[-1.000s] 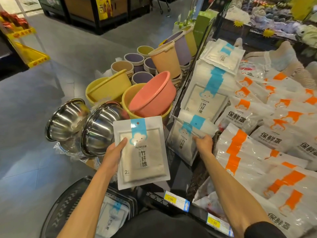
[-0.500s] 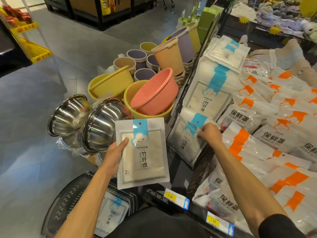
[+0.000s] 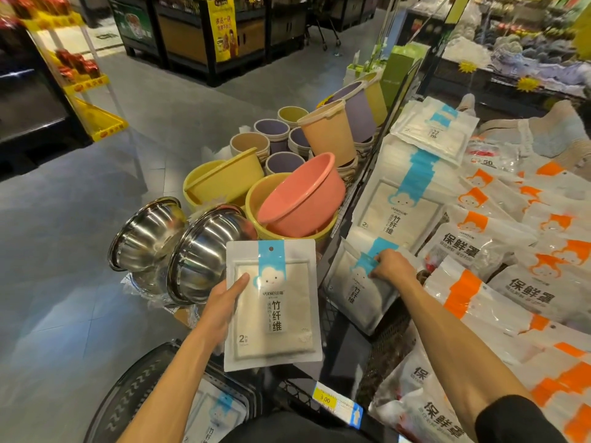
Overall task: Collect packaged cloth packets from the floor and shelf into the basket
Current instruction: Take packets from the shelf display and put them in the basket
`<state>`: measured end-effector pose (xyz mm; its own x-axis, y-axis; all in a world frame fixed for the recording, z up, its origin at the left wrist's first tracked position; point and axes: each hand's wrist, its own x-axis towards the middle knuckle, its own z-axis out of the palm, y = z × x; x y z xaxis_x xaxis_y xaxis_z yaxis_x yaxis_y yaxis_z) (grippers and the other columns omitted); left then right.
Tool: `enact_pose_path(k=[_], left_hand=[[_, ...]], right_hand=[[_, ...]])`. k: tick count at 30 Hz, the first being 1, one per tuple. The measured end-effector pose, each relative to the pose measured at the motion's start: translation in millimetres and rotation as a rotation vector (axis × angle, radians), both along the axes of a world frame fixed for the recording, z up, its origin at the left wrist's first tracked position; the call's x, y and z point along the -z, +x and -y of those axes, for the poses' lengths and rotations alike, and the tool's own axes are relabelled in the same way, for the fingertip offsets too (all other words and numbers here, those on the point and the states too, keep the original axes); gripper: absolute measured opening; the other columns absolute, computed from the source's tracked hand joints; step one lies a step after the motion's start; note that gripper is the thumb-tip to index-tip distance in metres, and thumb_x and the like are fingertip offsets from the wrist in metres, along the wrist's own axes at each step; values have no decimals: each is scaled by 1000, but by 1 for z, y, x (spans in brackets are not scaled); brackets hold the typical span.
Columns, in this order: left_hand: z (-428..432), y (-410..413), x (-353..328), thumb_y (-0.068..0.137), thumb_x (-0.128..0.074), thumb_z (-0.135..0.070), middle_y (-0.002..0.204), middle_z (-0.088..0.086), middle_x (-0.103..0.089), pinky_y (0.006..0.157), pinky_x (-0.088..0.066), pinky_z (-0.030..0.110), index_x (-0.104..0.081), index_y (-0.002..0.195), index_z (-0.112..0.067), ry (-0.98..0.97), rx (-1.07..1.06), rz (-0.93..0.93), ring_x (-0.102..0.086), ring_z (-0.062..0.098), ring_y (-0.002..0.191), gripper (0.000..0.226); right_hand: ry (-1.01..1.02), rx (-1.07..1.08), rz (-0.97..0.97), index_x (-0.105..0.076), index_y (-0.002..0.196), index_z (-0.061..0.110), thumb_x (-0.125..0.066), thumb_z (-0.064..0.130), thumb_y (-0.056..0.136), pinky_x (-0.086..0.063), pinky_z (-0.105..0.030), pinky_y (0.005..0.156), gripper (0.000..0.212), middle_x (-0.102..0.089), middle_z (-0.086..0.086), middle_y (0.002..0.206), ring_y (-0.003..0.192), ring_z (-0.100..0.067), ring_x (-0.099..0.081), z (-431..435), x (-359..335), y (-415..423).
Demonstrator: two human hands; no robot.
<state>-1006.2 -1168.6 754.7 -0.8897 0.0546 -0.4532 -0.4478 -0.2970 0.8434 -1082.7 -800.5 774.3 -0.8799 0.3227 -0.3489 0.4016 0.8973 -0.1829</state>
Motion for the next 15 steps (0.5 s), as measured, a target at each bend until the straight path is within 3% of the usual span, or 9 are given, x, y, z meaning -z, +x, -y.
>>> enact_pose_path(k=[3,8,12,15], left_hand=[[-2,-5,0,96,-63,-29,111,16,-74,88,-57,49,-67,122,-10,12,-4,3,-72,34,102,32],[-8,-9,-6,99,-60,-24,109,14,-75,69,-61,36,-65,121,-10,21,-4,-19,-75,27,93,27],[-10,-13,-8,99,-61,-24,110,14,-75,73,-60,38,-63,126,-8,27,-14,-23,-74,28,96,31],[-11,-15,-9,99,-61,-24,110,13,-75,71,-61,36,-64,125,-8,20,-25,-27,-74,27,95,30]], right_hand=[[24,11,-38,-72,102,13,-79,22,79,-56,-36,78,25,-71,-6,99,88,-23,-65,-1,-2,2],[34,34,-127,-74,81,16,-80,22,77,-58,-37,72,9,-70,-1,79,75,-20,-65,-10,-2,3],[16,28,-180,-69,73,11,-81,20,77,-53,-33,65,15,-67,-4,71,70,-22,-63,-10,4,7],[19,13,-203,-70,78,9,-80,21,80,-48,-32,64,15,-67,-7,77,76,-25,-62,-11,9,10]])
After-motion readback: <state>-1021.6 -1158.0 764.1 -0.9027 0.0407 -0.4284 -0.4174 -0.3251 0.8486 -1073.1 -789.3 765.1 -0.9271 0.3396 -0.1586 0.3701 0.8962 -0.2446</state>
